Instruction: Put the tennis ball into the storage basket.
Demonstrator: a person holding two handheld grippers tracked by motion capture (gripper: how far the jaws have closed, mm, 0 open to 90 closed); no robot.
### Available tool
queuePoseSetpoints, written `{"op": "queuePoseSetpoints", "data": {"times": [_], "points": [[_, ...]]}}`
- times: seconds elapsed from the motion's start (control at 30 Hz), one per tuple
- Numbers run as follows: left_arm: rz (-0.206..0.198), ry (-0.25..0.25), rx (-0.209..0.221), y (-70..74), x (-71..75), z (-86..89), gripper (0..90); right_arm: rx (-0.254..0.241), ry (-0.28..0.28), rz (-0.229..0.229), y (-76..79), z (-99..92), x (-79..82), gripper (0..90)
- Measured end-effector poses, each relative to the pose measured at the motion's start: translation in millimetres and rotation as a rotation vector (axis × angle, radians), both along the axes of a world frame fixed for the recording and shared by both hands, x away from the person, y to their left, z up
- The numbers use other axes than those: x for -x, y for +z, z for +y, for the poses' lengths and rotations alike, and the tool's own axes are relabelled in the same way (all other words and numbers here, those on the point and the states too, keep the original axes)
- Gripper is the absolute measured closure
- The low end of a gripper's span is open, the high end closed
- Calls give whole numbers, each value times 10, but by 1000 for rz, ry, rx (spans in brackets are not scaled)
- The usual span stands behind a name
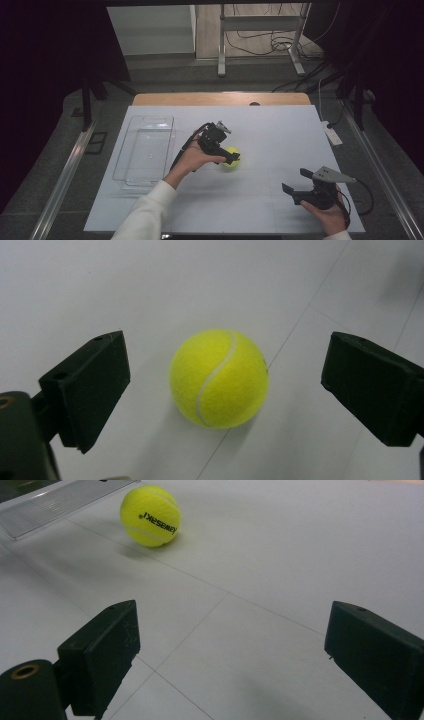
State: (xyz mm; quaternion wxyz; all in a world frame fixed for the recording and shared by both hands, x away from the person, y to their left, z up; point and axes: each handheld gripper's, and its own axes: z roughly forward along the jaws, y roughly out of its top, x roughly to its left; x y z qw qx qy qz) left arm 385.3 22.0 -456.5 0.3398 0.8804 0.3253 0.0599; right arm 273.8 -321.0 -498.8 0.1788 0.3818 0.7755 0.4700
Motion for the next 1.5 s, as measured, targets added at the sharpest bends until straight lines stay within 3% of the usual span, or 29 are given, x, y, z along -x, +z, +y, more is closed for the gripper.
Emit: {"op": "queuePoseSetpoints", "data": {"times": [0.5,1.37,1.5], "points": [[49,1,-48,-193,-120,-119,48,1,0,0,-1,-5,-1,78],[94,-17,-82,-362,-132,-214,87,1,1,0,-1,-4,0,78],[106,-15,-119,-402,-146,-213,121,3,0,1,0,-6,1,78]]}}
